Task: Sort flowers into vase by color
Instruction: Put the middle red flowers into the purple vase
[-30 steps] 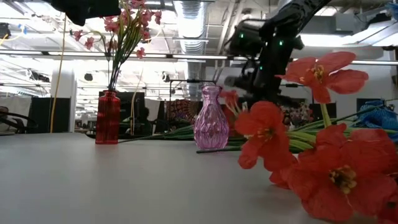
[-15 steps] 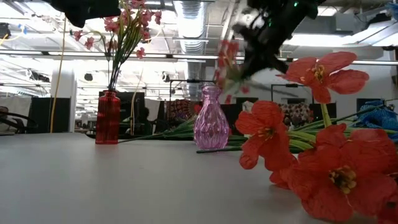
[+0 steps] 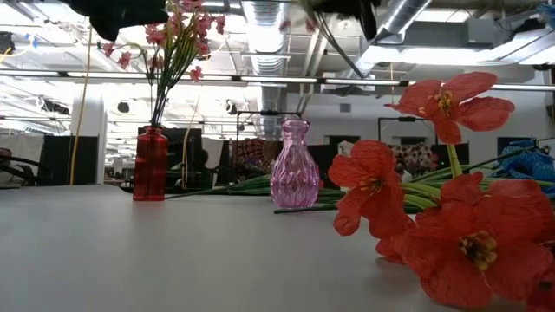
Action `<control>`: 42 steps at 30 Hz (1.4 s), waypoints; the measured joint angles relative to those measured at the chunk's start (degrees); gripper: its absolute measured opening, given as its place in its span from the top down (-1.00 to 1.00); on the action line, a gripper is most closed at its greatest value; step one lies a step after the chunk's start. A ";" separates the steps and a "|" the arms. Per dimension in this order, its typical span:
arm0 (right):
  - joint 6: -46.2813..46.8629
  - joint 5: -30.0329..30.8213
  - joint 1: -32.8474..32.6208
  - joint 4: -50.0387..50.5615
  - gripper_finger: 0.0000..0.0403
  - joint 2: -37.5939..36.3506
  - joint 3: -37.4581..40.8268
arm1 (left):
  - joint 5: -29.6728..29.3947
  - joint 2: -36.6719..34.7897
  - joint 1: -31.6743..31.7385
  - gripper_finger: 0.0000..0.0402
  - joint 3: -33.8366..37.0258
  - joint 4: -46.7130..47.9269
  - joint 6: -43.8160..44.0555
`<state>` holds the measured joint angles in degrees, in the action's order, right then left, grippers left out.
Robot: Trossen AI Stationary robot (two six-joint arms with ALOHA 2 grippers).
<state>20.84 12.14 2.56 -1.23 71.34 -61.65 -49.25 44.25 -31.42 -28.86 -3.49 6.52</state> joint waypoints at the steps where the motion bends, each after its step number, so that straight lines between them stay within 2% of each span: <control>1: -1.74 -0.02 -0.99 -2.40 0.80 0.43 0.00 | 0.00 0.00 0.00 0.23 0.00 -0.02 0.25; 11: -10.87 -0.02 -6.20 -17.66 0.80 9.16 0.00 | 0.08 0.00 0.01 0.23 0.00 0.16 0.85; 21: -14.72 0.07 -6.70 -24.27 0.80 14.26 0.57 | 2.64 0.00 0.00 0.23 0.00 0.17 0.87; 26: -15.48 0.14 -7.06 -34.66 0.80 12.61 7.52 | 2.88 0.00 0.01 0.23 0.00 0.18 0.96; 32: -16.44 -0.02 -7.03 -53.85 0.80 10.24 18.38 | 4.04 0.02 0.00 0.23 0.00 0.31 1.29; 42: -16.44 -0.17 -7.10 -55.89 0.80 10.55 22.45 | 3.78 0.00 0.01 0.23 0.00 0.21 1.29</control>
<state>4.41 11.97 -4.53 -57.12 81.89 -39.20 -45.47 44.25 -31.41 -28.86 -3.28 7.81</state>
